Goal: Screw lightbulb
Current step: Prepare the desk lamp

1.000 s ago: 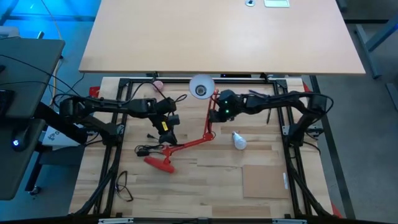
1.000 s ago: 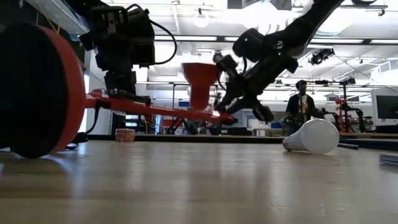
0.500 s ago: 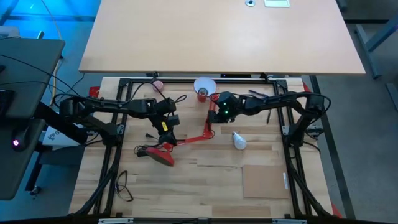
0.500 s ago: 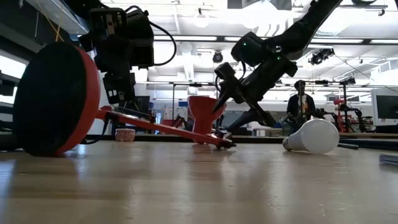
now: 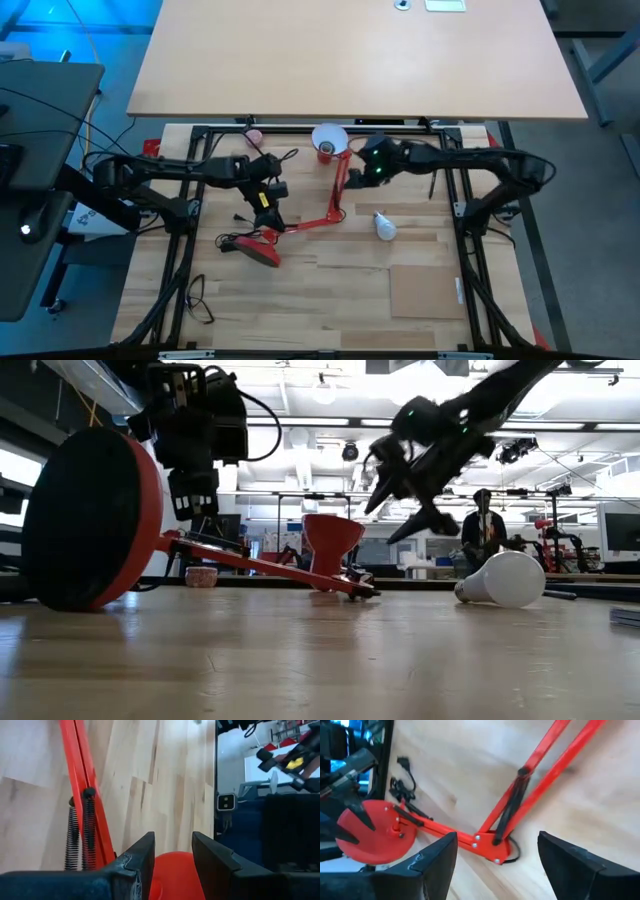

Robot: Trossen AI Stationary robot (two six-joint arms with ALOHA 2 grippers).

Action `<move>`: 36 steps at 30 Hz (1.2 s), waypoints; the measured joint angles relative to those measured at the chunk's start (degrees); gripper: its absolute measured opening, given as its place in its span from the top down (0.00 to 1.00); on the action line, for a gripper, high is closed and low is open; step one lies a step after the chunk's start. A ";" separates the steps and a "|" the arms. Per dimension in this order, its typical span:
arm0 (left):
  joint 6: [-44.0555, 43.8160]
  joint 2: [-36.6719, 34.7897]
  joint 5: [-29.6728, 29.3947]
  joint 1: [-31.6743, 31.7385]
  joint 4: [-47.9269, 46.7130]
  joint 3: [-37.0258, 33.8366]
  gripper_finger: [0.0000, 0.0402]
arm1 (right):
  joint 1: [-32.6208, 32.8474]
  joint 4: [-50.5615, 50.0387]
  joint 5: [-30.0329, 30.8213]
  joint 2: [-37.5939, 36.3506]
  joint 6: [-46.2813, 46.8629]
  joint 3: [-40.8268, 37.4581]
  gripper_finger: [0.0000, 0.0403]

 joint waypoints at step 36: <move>-9.92 37.57 -43.50 -9.07 -6.43 33.48 1.00 | -4.38 -25.84 12.06 -34.57 -4.09 0.04 0.34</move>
